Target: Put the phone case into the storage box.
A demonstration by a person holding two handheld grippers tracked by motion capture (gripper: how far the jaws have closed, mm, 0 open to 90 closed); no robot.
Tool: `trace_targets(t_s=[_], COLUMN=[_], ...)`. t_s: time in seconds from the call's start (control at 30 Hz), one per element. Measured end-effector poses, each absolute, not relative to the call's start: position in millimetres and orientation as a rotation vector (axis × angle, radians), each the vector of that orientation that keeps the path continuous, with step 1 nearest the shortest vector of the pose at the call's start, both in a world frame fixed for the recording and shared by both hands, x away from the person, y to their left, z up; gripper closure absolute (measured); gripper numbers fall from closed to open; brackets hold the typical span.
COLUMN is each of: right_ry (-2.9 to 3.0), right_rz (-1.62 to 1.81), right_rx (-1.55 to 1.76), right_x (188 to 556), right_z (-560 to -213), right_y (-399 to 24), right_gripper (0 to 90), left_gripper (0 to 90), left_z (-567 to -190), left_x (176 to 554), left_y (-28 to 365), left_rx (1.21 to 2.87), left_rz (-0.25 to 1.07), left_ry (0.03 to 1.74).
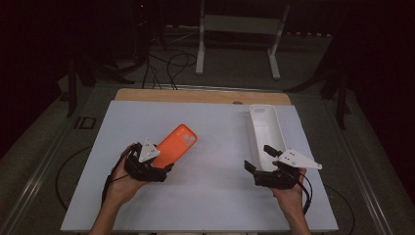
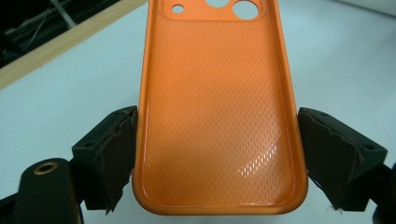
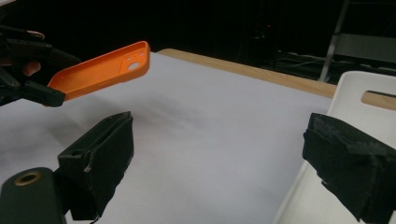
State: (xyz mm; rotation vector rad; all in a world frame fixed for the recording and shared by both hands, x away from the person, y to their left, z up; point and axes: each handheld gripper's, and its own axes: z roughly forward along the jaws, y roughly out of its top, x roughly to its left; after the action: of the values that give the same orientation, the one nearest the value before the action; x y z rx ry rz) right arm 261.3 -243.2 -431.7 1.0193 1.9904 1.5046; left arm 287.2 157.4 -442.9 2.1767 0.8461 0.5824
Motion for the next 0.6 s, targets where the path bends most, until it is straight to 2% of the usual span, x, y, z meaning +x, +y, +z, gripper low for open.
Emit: trace_targets(t_s=[0.6], right_ry=[2.054], right_rz=[1.529], right_rx=[1.03], right_x=[279], right_z=[-416], right_y=[-223], right_gripper=[8.9], left_gripper=[16.9], left_z=[-418], left_x=[285], left_y=[137], left_rx=[2.139], left_rz=[0.621], left_ry=[0.756])
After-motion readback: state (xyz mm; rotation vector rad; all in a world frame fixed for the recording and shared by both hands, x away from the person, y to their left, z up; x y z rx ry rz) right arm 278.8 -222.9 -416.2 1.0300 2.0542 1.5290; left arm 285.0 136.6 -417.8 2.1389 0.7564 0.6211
